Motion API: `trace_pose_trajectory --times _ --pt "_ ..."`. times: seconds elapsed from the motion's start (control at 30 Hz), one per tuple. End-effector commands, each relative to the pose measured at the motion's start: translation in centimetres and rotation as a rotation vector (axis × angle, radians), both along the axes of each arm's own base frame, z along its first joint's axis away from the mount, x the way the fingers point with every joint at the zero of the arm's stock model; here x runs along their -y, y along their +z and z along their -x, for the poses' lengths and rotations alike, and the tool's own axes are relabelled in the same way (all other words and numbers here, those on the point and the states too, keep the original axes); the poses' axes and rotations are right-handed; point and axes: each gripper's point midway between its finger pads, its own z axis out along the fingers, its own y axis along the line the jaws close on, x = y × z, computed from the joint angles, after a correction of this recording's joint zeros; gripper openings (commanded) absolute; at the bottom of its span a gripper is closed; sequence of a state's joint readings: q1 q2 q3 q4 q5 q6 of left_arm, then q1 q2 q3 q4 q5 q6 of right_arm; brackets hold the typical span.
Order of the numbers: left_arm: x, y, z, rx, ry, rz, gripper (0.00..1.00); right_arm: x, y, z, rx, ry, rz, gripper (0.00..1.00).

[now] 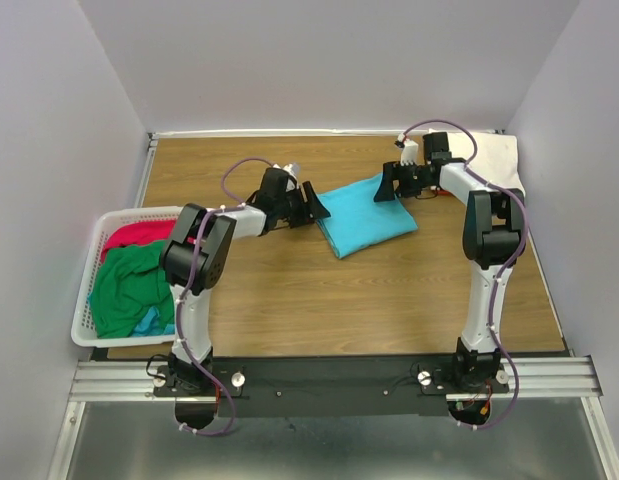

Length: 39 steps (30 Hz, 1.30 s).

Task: Fold and stack the t-shirts
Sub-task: Neatly place the folded tshirt to the corner

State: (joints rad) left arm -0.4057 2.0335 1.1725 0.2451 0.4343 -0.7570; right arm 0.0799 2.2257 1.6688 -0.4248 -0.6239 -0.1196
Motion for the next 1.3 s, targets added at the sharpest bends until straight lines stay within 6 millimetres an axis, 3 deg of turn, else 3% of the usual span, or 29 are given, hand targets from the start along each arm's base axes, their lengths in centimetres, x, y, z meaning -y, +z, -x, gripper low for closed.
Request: trace_pose_trajectory --times 0.0,0.07,0.3,0.47,0.57,0.67,0.7,0.73,0.8,0.87,0.9,0.93,0.97,1.1,1.13,1.2,1.23,1.27 --pt "-0.9 -2.5 -0.2 -0.103 0.095 -0.093 0.70 -0.3 -3.1 2.8 -0.147 -0.007 0.001 0.87" --pt "-0.9 -2.7 -0.4 -0.106 0.106 -0.097 0.69 -0.7 -3.1 2.9 -0.149 0.001 -0.003 0.87" --pt "1.8 -4.1 -1.9 -0.140 0.035 -0.044 0.43 -2.5 -3.5 4.0 -0.183 0.030 -0.028 0.87" --pt "2.1 -3.6 -1.7 -0.105 0.002 -0.002 0.33 -2.0 -4.2 3.8 -0.196 0.003 -0.006 0.85" --pt "2.3 -2.5 -1.3 -0.075 -0.040 0.083 0.12 -2.1 -4.8 3.7 -0.221 -0.013 -0.013 0.80" --pt "2.3 -1.5 -0.9 -0.052 -0.068 0.142 0.11 -2.2 -5.3 3.5 -0.234 -0.024 -0.016 0.69" --pt "2.4 -0.4 -1.1 -0.006 -0.080 0.167 0.09 -2.3 -5.6 3.4 -0.246 -0.030 -0.021 0.65" --pt "2.0 -0.6 -0.6 -0.019 -0.084 0.183 0.03 -2.3 -5.8 3.4 -0.251 -0.032 -0.022 0.59" --pt "2.0 -0.3 -0.4 -0.013 -0.098 0.200 0.02 -2.4 -6.2 3.3 -0.260 -0.033 -0.030 0.50" --pt "2.2 0.0 -0.2 -0.006 -0.124 0.222 0.02 -2.5 -7.0 3.5 -0.276 -0.031 -0.030 0.31" --pt "2.3 0.1 -0.2 -0.002 -0.127 0.228 0.02 -2.5 -7.1 3.4 -0.278 -0.030 -0.033 0.24" --pt "2.3 0.2 -0.1 0.000 -0.132 0.230 0.03 -2.4 -7.5 3.5 -0.288 -0.033 -0.033 0.04" --pt "2.3 0.4 0.1 0.002 -0.140 0.237 0.05 -2.3 -7.5 3.3 -0.282 -0.035 -0.031 0.00" --pt "0.8 1.5 -0.1 0.061 -0.109 0.221 0.18 -0.6 -6.0 1.9 -0.228 -0.069 -0.004 0.01" --pt "-0.2 2.8 -0.1 0.093 -0.090 0.214 0.20 -0.1 -5.4 1.5 -0.200 -0.073 0.015 0.00" --pt "-1.6 4.0 -0.5 0.148 -0.051 0.181 0.42 1.2 -3.1 0.3 -0.110 -0.086 0.079 0.00" --pt "-2.9 5.4 -0.6 0.200 -0.030 0.146 0.62 1.5 -2.3 -0.1 -0.080 -0.088 0.097 0.00" --pt "-3.6 6.0 -0.7 0.221 -0.013 0.123 0.71 1.9 -1.4 -0.4 -0.051 -0.092 0.115 0.00"
